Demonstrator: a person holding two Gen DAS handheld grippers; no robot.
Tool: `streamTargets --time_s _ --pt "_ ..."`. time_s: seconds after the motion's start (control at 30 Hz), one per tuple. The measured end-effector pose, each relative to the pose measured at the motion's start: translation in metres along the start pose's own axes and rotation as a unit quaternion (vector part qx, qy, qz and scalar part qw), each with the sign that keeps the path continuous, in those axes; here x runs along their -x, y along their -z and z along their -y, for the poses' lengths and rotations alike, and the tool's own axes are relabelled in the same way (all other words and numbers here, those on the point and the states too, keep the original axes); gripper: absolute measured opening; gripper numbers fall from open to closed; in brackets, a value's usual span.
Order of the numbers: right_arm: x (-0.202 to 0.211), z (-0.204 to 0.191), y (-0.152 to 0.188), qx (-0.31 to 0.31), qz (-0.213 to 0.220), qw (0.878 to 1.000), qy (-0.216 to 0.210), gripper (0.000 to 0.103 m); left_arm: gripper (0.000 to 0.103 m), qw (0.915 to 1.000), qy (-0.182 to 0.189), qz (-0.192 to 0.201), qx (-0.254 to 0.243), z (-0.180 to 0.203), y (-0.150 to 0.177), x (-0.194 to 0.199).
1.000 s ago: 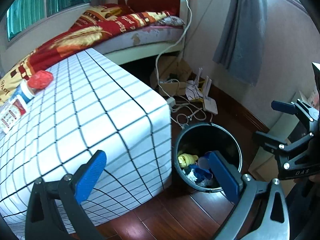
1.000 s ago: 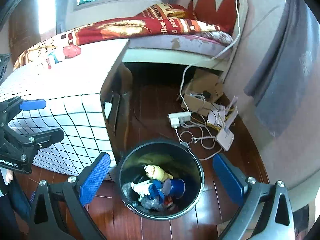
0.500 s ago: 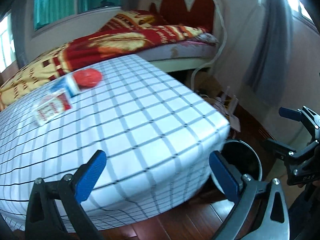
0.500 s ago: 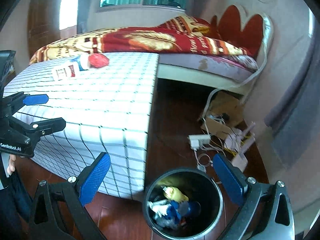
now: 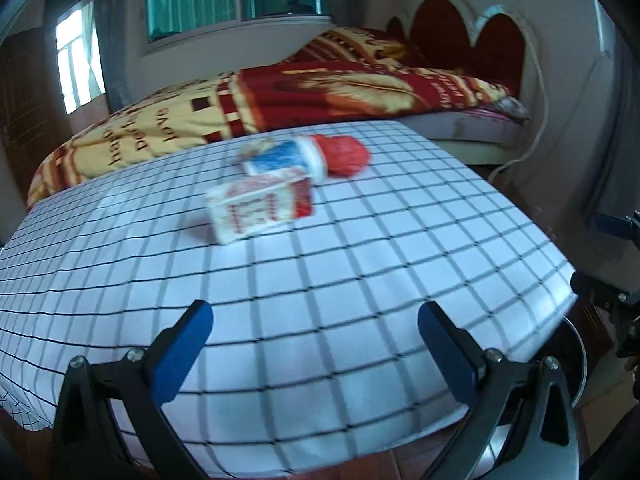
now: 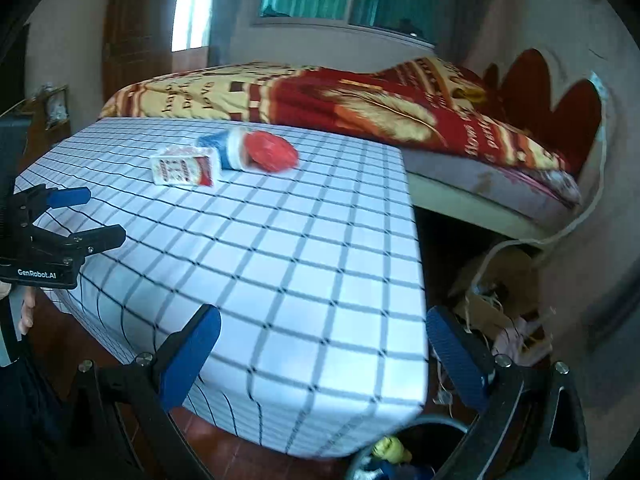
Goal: Collect trash
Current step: 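Move both tools back toward the remaining trash on the table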
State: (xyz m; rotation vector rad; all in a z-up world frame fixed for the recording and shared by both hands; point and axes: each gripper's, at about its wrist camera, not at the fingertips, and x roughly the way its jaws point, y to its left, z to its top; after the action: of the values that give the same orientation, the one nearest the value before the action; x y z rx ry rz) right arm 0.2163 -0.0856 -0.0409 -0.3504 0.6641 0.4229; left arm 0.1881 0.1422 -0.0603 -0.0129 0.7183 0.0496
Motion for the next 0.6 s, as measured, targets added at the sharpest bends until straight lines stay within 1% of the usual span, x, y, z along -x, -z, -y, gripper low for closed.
streamTargets --time_s 0.13,0.2,0.3,0.43,0.6 --pt "-0.024 -0.017 -0.018 0.014 -0.002 1.0 -0.01 0.103 0.1 1.0 -0.008 -0.001 0.005 -0.025 -0.006 -0.012" --pt "-0.038 -0.023 -0.028 0.018 -0.004 1.0 -0.012 0.103 0.098 1.0 -0.005 -0.001 0.007 -0.034 -0.01 -0.019" --pt "-0.058 -0.026 -0.043 0.016 -0.008 1.0 -0.019 0.103 0.098 0.9999 -0.01 -0.002 0.009 -0.049 -0.018 -0.031" --pt "-0.087 -0.031 -0.064 0.019 -0.016 0.999 -0.027 0.103 0.098 0.9998 -0.014 -0.015 0.007 -0.068 -0.034 -0.058" --pt "-0.122 -0.037 -0.085 0.025 -0.023 0.999 -0.031 0.103 0.098 0.9996 0.001 -0.026 -0.001 -0.084 -0.054 -0.093"
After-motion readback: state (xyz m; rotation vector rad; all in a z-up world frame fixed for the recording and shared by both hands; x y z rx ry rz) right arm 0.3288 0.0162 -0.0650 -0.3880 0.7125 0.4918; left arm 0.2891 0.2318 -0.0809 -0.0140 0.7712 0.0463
